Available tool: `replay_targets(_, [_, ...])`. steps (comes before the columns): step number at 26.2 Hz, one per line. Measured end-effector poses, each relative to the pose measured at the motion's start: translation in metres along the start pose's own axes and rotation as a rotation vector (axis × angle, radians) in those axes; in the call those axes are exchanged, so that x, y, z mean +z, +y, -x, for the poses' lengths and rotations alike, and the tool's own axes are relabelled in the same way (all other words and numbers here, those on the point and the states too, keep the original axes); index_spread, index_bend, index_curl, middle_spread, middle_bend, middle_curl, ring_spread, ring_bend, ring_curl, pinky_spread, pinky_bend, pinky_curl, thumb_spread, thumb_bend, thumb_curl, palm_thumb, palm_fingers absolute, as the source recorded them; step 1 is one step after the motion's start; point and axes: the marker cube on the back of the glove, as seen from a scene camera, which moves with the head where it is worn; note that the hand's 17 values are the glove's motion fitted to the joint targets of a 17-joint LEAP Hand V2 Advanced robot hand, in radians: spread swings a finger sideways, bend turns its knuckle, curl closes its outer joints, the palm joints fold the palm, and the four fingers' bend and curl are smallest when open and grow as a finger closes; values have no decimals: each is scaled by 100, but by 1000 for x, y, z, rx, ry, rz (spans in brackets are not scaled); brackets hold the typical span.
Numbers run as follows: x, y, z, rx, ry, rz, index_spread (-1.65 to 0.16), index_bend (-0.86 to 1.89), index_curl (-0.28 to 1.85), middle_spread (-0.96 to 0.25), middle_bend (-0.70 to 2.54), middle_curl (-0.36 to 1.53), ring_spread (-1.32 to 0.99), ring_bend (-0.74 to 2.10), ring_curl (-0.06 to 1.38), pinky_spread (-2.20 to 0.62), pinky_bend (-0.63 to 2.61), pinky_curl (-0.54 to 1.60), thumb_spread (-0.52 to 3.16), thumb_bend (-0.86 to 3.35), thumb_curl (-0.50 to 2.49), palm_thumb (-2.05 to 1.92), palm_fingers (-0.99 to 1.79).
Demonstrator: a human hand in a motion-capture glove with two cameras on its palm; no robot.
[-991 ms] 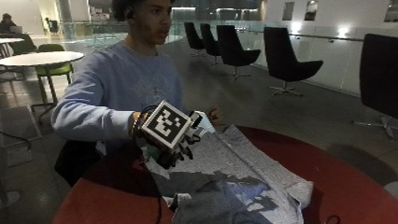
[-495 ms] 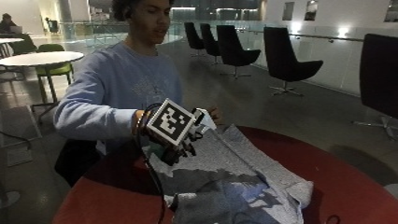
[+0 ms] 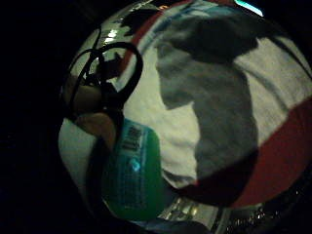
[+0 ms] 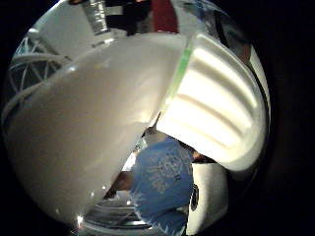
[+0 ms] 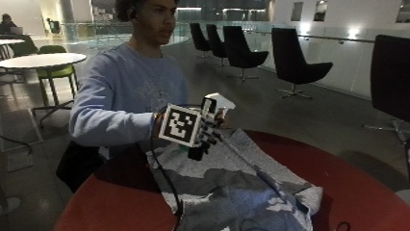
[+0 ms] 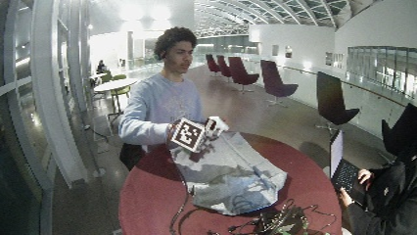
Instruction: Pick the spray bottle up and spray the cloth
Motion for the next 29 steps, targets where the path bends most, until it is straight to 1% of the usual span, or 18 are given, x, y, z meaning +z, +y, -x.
replay_targets(2, [11,-16,18,-110,-114,10,-23,15,43,-5,21,46,-3,48,38,7,25,37,61,-3,66,100,114])
replay_targets(6, [41,-75,61,-264,-343,-91,-23,15,43,-5,23,47,-3,46,38,8,22,37,62,-3,66,100,112])
replay_targets(11, [94,-162,83,-377,-370,-229,-24,16,44,-5,18,45,-4,46,38,8,20,36,64,-3,66,99,108])
replay_targets(13, [119,-194,86,-391,-363,-267,-24,16,44,-5,18,45,-4,45,38,8,20,36,66,-3,65,99,108])
replay_targets(16, [155,-227,84,-388,-354,-273,-25,16,44,-6,18,44,-5,44,38,8,19,36,67,-3,65,99,107])
replay_targets(19, [181,-245,83,-379,-352,-251,-25,16,44,-6,17,44,-5,43,37,8,19,36,68,-3,65,99,107])
replay_targets(24, [210,-255,82,-389,-311,-213,-25,16,44,-7,17,43,-5,43,37,7,19,36,71,-3,64,98,107])
replay_targets(29, [223,-256,77,-400,-257,-207,-26,16,44,-7,18,43,-6,42,37,8,19,35,73,-3,64,98,107])
